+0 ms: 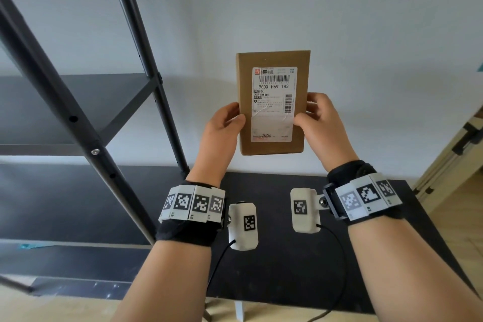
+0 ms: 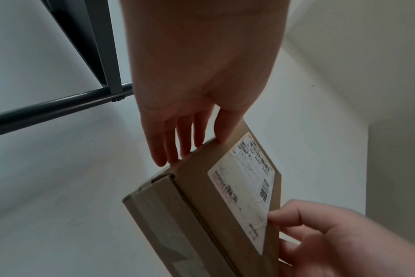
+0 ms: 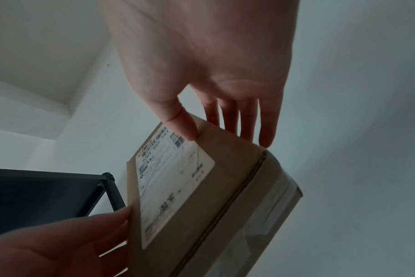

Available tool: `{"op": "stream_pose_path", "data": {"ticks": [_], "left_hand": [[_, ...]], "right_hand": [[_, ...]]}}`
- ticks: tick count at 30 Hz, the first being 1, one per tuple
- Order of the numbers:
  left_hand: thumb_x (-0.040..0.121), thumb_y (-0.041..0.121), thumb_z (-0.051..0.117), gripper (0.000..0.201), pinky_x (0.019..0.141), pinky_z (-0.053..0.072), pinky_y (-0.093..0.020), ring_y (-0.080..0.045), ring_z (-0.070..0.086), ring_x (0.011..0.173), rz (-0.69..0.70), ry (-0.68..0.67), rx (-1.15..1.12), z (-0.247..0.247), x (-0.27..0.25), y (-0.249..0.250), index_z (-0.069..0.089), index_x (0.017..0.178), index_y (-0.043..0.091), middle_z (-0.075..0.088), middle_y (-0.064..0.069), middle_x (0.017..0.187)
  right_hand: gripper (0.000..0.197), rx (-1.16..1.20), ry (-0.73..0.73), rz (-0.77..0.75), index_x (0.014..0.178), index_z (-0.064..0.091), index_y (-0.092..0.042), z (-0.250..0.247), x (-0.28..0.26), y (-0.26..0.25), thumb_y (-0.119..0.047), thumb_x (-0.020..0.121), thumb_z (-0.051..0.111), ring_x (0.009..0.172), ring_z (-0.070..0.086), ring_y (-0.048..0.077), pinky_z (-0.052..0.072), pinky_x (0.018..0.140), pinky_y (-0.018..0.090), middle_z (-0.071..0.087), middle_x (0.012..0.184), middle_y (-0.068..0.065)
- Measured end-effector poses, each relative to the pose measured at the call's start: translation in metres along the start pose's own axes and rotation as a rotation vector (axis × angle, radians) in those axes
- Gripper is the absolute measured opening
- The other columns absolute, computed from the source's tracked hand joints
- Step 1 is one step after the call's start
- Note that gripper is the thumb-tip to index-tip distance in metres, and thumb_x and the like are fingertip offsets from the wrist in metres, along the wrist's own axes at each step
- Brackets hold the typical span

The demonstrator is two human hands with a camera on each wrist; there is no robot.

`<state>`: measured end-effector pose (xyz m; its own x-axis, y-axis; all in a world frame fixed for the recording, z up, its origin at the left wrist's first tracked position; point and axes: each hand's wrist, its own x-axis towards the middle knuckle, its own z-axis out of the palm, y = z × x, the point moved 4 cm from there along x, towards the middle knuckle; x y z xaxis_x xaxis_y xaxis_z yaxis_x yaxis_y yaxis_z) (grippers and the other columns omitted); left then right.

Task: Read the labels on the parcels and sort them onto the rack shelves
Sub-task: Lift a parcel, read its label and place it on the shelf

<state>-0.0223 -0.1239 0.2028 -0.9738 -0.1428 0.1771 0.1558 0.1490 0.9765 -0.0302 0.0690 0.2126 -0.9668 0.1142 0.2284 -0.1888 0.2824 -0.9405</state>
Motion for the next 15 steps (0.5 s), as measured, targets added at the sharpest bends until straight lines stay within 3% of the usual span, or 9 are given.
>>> {"op": "stream_pose_path", "data": {"ticks": [3, 7, 15], "left_hand": [[0.102, 0.022, 0.048, 0.038, 0.1, 0.051, -0.029, -0.013, 0.062, 0.117, -0.028, 0.014, 0.001, -0.0004, -0.0022, -0.0022, 0.055, 0.14, 0.015, 0.066, 0.002, 0.128], [0.101, 0.032, 0.051, 0.039, 0.099, 0.053, -0.034, -0.014, 0.064, 0.114, -0.056, 0.046, -0.006, -0.0023, -0.004, -0.0063, 0.057, 0.136, 0.016, 0.068, 0.001, 0.123], [0.099, 0.039, 0.052, 0.037, 0.092, 0.056, -0.034, -0.012, 0.067, 0.105, -0.083, 0.066, 0.019, -0.0052, -0.0092, -0.0073, 0.061, 0.127, 0.017, 0.071, 0.002, 0.114]], "right_hand": [[0.034, -0.006, 0.004, 0.03, 0.125, 0.051, -0.021, 0.0019, -0.0021, -0.0003, -0.017, 0.091, 0.053, 0.106, 0.063, 0.01, 0.052, 0.076, 0.023, 0.065, 0.118, -0.007], [0.036, -0.009, -0.017, 0.077, 0.129, 0.05, -0.023, 0.0039, -0.0049, 0.0008, -0.023, 0.093, 0.049, 0.098, 0.064, 0.007, 0.05, 0.069, 0.022, 0.066, 0.112, -0.006], [0.039, -0.04, -0.032, 0.126, 0.131, 0.052, -0.022, 0.0089, -0.008, 0.0031, -0.028, 0.093, 0.046, 0.096, 0.066, 0.01, 0.056, 0.081, 0.034, 0.067, 0.104, -0.011]]}}
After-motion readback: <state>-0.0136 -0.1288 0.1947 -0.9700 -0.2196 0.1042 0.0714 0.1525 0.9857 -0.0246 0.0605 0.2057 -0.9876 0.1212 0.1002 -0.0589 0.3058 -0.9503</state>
